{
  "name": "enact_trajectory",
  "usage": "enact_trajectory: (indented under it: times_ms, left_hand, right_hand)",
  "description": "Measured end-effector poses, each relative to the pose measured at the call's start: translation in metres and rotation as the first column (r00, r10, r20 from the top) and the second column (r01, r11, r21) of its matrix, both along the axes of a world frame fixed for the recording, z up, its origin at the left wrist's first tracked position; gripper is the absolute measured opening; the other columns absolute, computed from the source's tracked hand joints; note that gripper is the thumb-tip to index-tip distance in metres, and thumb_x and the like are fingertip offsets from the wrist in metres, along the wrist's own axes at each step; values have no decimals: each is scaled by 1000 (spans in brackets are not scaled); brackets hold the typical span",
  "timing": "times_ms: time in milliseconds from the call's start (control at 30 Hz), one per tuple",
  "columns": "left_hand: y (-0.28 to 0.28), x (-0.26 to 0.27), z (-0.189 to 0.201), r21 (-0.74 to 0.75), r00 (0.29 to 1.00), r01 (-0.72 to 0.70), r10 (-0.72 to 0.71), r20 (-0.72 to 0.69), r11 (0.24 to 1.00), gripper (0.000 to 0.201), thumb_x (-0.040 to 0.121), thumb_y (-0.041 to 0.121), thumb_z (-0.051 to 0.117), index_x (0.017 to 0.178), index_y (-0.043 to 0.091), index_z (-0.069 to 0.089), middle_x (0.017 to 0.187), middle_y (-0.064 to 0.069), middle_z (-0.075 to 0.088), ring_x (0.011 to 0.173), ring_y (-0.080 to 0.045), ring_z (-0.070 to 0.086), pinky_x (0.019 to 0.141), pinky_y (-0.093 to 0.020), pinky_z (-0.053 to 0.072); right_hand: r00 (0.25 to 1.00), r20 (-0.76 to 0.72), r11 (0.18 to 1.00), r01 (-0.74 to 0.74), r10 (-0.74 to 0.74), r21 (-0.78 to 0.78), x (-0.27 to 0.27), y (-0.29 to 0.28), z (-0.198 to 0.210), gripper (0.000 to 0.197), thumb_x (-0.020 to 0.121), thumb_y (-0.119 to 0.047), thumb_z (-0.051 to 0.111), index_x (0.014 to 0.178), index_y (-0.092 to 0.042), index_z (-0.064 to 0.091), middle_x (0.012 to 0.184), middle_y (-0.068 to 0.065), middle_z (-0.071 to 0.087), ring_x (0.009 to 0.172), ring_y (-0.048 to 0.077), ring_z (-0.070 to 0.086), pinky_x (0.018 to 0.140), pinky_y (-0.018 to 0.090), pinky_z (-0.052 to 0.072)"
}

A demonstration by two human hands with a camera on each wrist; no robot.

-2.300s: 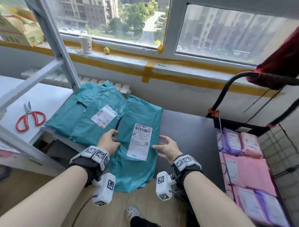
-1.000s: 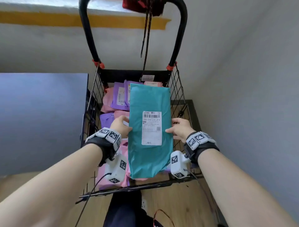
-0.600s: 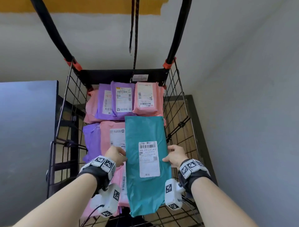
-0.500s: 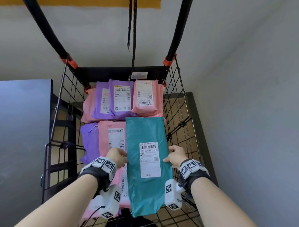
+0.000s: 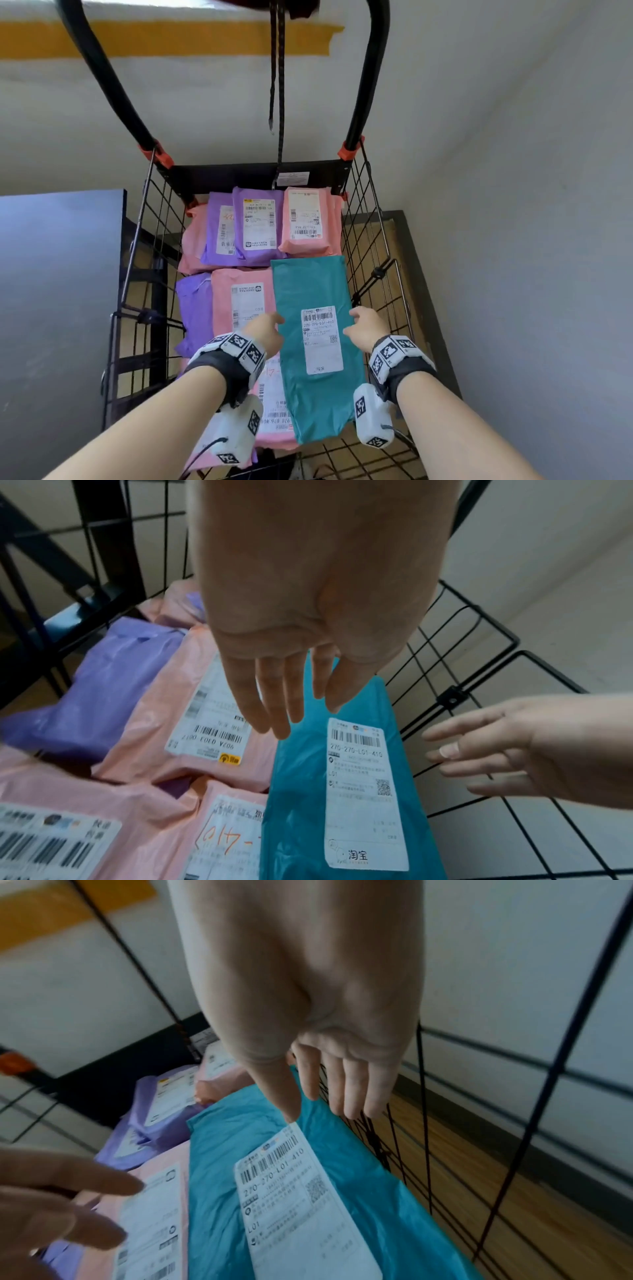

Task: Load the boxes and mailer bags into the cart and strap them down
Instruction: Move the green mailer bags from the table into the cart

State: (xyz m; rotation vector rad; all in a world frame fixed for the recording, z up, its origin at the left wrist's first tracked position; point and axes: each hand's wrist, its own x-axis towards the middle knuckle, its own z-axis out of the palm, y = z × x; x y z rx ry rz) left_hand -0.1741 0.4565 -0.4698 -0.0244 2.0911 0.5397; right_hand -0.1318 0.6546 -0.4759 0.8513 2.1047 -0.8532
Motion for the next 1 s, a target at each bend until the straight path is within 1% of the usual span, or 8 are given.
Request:
enact_trajectory:
  times_ms: [133, 300, 433, 567, 700, 833, 900, 1000]
  left_hand:
    - [-4, 11, 37, -69, 984, 104, -113, -135, 992, 43, 92, 11, 44, 134, 15, 48, 132, -9, 56, 120, -24, 55, 98, -28, 44]
    - [-27, 43, 90, -151, 944, 116, -156, -290, 982, 39, 91, 16, 43, 128, 18, 51, 127, -10, 58, 117, -28, 56, 94, -30, 44]
    - [-59, 81, 139, -143, 906, 14, -73, -418, 990, 37, 88, 15, 44, 123, 17, 54, 126, -10, 59, 115, -29, 57, 94, -33, 46]
    - [-105, 124, 180, -169, 879, -85, -6, -476, 982, 34, 87, 14, 46, 117, 13, 61, 122, -12, 62, 114, -31, 58, 93, -32, 47]
    - [-163, 155, 211, -208, 859, -194, 63, -508, 959, 28, 83, 20, 48, 107, 19, 63, 116, -10, 64, 108, -31, 61, 89, -33, 49]
    - [-225, 176, 237, -250, 831, -290, 113, -544, 924, 31, 86, 20, 45, 112, 21, 61, 122, -7, 62, 113, -28, 59, 94, -35, 48]
    - [-261, 184, 247, -266, 815, -332, 133, -564, 905, 32, 88, 20, 44, 115, 22, 60, 124, -6, 61, 115, -27, 58, 97, -36, 47]
    - [-323, 195, 258, -279, 798, -374, 153, -583, 885, 32, 88, 19, 43, 115, 21, 60, 124, -5, 61, 114, -27, 58, 96, -37, 48]
  right_hand:
    - [980, -65, 981, -181, 186, 75, -3, -8, 43, 46, 92, -12, 51, 138, -14, 45, 140, 7, 50, 124, 25, 51, 99, 30, 42]
    - [902, -184, 916, -362, 391, 172, 9, -33, 101, 43, 93, -14, 49, 135, -16, 48, 137, 8, 52, 119, 26, 55, 97, 34, 46]
    - [789, -227, 817, -520, 571, 248, 30, -65, 142, 36, 93, -15, 48, 128, -13, 53, 131, 10, 56, 115, 29, 56, 97, 37, 47]
    - [676, -274, 729, -623, 684, 284, 46, -112, 177, 32, 92, -11, 46, 122, -8, 57, 126, 13, 59, 114, 31, 57, 95, 40, 48]
    - [547, -294, 621, -714, 783, 325, 55, -173, 203, 34, 91, -10, 43, 122, -8, 56, 125, 14, 60, 115, 31, 57, 96, 40, 48]
    - [437, -308, 530, -761, 845, 374, 60, -246, 222, 32, 90, -14, 44, 120, -11, 56, 124, 13, 60, 114, 32, 58, 94, 37, 48]
    - [403, -318, 505, -772, 858, 385, 63, -288, 230, 31, 89, -17, 45, 117, -14, 58, 123, 11, 61, 112, 30, 59, 93, 36, 48]
    - [361, -330, 473, -795, 872, 379, 65, -352, 240, 33, 90, -18, 45, 121, -14, 58, 126, 10, 59, 115, 29, 58, 97, 35, 47]
